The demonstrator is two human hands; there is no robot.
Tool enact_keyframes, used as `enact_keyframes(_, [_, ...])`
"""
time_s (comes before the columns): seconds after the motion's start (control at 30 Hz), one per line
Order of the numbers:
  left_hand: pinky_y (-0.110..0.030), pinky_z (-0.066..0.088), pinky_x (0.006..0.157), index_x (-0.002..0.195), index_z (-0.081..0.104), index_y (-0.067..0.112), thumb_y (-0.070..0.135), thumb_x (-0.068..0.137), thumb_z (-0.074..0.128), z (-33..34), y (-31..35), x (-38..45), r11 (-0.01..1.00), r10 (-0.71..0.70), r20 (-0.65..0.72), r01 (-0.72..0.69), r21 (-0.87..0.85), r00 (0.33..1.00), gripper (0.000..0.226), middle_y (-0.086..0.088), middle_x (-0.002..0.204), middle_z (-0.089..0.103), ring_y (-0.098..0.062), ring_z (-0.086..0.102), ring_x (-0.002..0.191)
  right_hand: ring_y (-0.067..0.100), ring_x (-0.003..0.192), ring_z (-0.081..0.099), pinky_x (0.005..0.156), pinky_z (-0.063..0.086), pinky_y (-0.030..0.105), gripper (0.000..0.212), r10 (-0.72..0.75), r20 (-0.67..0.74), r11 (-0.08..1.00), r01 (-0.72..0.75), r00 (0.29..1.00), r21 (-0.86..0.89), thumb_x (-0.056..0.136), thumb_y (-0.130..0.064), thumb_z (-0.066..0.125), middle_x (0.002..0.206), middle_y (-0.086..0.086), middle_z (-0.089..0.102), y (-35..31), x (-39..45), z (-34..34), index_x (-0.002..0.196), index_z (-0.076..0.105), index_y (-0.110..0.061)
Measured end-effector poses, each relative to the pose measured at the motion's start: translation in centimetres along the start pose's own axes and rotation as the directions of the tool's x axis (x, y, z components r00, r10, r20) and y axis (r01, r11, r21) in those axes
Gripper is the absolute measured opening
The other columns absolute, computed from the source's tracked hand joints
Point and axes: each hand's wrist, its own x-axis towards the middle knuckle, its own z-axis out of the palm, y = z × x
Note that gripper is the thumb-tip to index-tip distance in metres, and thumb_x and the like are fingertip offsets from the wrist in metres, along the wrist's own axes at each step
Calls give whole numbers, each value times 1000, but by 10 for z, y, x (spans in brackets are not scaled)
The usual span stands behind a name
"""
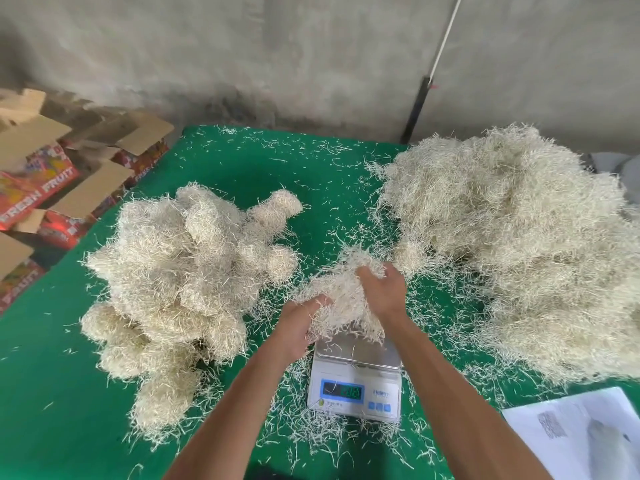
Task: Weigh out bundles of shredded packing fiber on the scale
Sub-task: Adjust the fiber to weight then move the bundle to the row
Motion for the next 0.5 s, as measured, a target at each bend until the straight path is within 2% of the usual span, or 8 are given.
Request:
enact_keyframes(0.1, [-49,54,93,121,61,1,17,92,67,-6,-3,-6,992,34,-27,-37,-121,999,34,-27,130,61,-34,67,98,5,47,56,38,42,15,82,-21,-47,1000,20,999,-17,95,-37,72,68,-5,60,-7,8,1,161,30,-13])
enact_keyframes(0.17, [-45,54,85,116,62,2,18,94,63,-13,-4,-8,983,23,-41,-30,-181,999,27,-27,131,59,-38,66,108,7,43,44,36,37,16,80,9,-63,1000,-9,998,-4,96,-34,72,63,-5,54,-9,17,5,161,29,-14])
enact_keyframes(0.23, [-39,55,81,121,60,6,16,96,62,-27,-5,-7,967,-1,-2,0,-254,1000,27,-27,135,56,-40,61,118,12,61,56,49,49,16,79,57,-98,997,-52,994,53,96,-32,72,76,5,59,-13,25,7,161,30,-14])
enact_keyframes(0.27, [-36,57,77,125,59,10,16,94,66,-36,-6,-8,954,-23,14,26,-300,1000,32,-26,134,57,-39,63,115,13,71,42,60,54,16,78,78,-118,995,-70,990,70,97,-32,71,90,-5,40,-17,30,5,161,30,-14])
enact_keyframes(0.3, [-34,58,70,127,60,15,19,90,70,-45,-7,-7,934,-57,-2,52,-353,998,39,-23,130,60,-35,66,109,21,116,56,72,59,19,79,98,-136,993,-87,986,84,97,-33,71,132,18,60,-20,34,4,161,29,-14])
enact_keyframes(0.33, [-29,57,65,130,59,20,21,86,74,-50,-9,-7,928,-67,-51,44,-370,996,46,-17,127,62,-29,67,103,27,102,69,86,59,27,80,110,-157,991,-95,981,96,97,-34,71,115,14,71,-22,38,3,162,28,-14])
enact_keyframes(0.43, [-3,47,58,148,36,38,-2,83,74,-56,-8,9,843,-128,-35,90,-529,991,85,16,101,46,3,48,85,29,120,62,107,49,38,82,133,-214,985,-106,968,134,95,-37,72,141,12,60,-28,48,1,161,30,-14])
enact_keyframes(0.5, [-5,49,79,146,32,41,-8,81,72,-60,-14,17,880,-149,-41,114,-462,988,91,17,102,47,2,48,87,36,133,55,113,46,47,82,181,-223,976,-146,958,165,95,-38,73,149,14,54,-30,53,1,161,30,-15])
